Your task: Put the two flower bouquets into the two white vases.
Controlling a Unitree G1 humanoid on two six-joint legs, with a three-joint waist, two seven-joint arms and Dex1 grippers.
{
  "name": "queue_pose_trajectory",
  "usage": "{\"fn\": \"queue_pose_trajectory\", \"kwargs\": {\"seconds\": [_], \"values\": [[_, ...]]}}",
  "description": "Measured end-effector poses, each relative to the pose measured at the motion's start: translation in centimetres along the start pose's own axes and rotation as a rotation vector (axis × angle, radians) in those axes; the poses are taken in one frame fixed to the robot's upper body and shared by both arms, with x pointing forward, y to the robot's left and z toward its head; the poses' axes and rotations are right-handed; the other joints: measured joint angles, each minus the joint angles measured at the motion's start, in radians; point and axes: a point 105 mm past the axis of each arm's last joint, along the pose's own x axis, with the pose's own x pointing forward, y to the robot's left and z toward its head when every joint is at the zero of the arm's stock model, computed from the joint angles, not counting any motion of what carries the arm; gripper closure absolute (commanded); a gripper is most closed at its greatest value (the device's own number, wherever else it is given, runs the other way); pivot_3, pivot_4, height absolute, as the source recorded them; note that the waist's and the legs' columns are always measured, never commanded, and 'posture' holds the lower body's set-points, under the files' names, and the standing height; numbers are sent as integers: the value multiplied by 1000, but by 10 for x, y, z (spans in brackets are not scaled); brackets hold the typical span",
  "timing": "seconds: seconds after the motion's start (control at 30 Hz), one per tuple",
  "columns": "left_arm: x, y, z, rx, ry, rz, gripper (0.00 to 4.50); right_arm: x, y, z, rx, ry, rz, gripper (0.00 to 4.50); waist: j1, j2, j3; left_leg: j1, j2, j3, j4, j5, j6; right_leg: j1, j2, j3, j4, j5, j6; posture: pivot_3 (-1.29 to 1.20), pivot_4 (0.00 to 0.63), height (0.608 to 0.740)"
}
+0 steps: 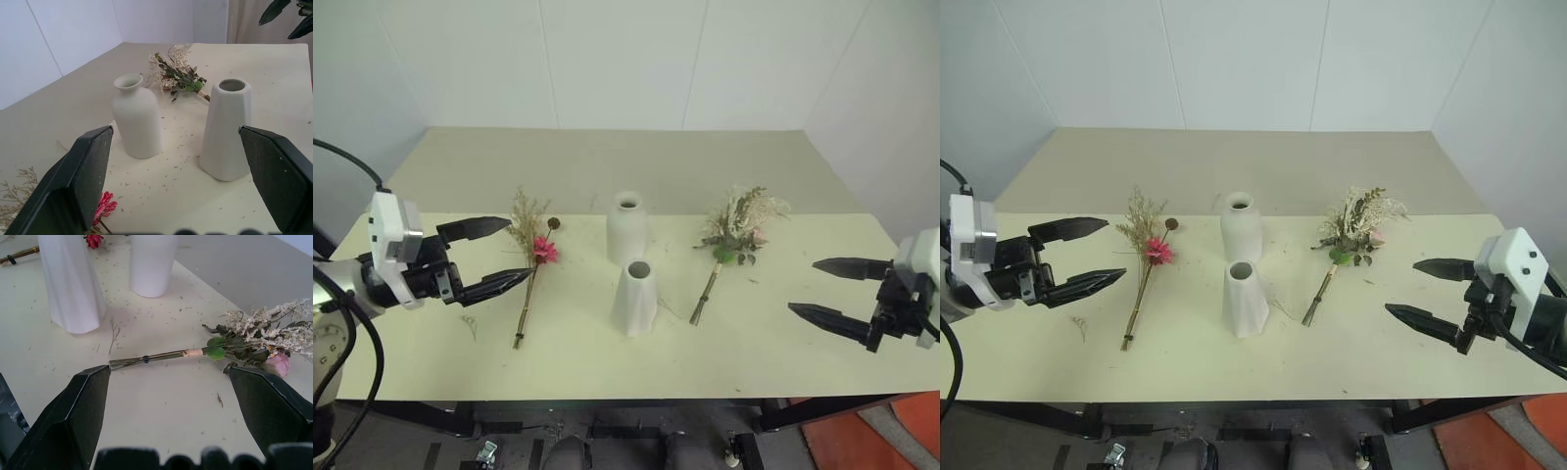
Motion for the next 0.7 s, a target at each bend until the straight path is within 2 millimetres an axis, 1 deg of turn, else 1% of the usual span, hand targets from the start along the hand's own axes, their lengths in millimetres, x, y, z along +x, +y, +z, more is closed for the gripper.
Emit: {"fn": "queue_pose_trajectory", "kwargs": {"seconds": [0.1,0.13,0.2,0.23,0.33,0.47,0.53,0.6,0.7], "values": [[-2,4,-6,-15,58,41,22,3,0,1,-3,-5,2,0,-1,0,0,0,0,0,0,0,0,0,0,0,0,0,0,0,150,740],[-1,9,-11,-16,113,76,22,5,-1,2,-5,-8,1,0,-1,0,0,0,0,0,0,0,0,0,0,0,0,0,0,0,150,740],[4,21,-26,-13,290,145,22,10,-1,7,-21,-26,16,0,0,0,0,1,0,0,0,0,0,0,0,1,0,0,0,0,150,740],[6,24,-31,-11,343,168,22,12,-1,10,-31,-34,21,0,1,0,0,1,-1,0,0,0,0,1,0,1,0,0,1,0,150,740],[16,32,-44,-46,442,209,22,18,-2,16,-54,-59,33,0,3,0,0,-1,0,0,0,0,0,-1,0,0,0,0,1,0,150,740],[41,45,-51,-127,517,280,22,27,-7,28,-97,-97,40,0,4,0,0,-1,-1,-1,0,0,0,-1,0,0,0,0,1,0,150,740],[51,48,-60,-171,588,310,22,30,-9,33,-119,-113,42,0,3,0,0,-1,-1,-1,0,0,0,-1,0,0,0,0,1,0,150,740],[53,49,-74,-214,682,338,22,33,-8,35,-130,-120,51,0,0,0,0,-2,-1,-1,0,0,0,-2,0,0,0,0,1,0,150,740],[57,46,-88,-247,795,329,22,34,-8,34,-130,-117,49,0,-2,0,0,-3,-1,-1,0,0,0,-3,0,0,0,0,1,0,150,740]]}}
